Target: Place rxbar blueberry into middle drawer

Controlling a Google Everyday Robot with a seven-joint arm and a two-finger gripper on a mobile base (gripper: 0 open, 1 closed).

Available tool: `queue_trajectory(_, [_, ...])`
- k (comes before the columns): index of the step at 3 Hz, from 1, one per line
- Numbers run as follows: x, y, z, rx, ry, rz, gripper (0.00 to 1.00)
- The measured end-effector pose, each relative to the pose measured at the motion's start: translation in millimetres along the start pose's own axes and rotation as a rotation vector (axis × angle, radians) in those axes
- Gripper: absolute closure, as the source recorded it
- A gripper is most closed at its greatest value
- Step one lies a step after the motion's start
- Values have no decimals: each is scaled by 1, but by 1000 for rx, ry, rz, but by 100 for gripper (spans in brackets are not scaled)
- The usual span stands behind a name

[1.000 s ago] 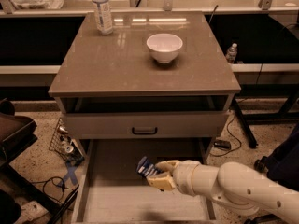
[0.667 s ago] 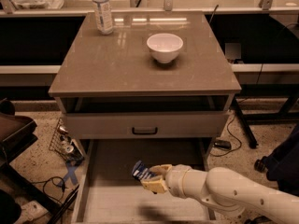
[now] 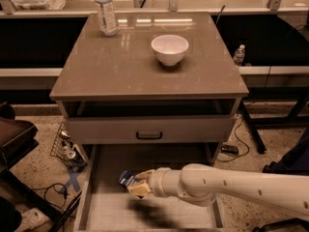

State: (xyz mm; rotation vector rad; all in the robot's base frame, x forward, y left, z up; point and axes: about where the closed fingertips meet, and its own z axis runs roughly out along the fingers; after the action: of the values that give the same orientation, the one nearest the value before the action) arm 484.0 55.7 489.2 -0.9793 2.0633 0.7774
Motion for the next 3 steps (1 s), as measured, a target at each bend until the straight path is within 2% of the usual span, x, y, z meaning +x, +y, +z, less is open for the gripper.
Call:
queue_trajectory(1, [8, 6, 30, -43, 21, 14, 100])
queue_trajectory(2, [22, 8, 50, -85, 27, 59, 100])
queue_trajectory(3, [23, 10, 51, -89, 27, 61, 82])
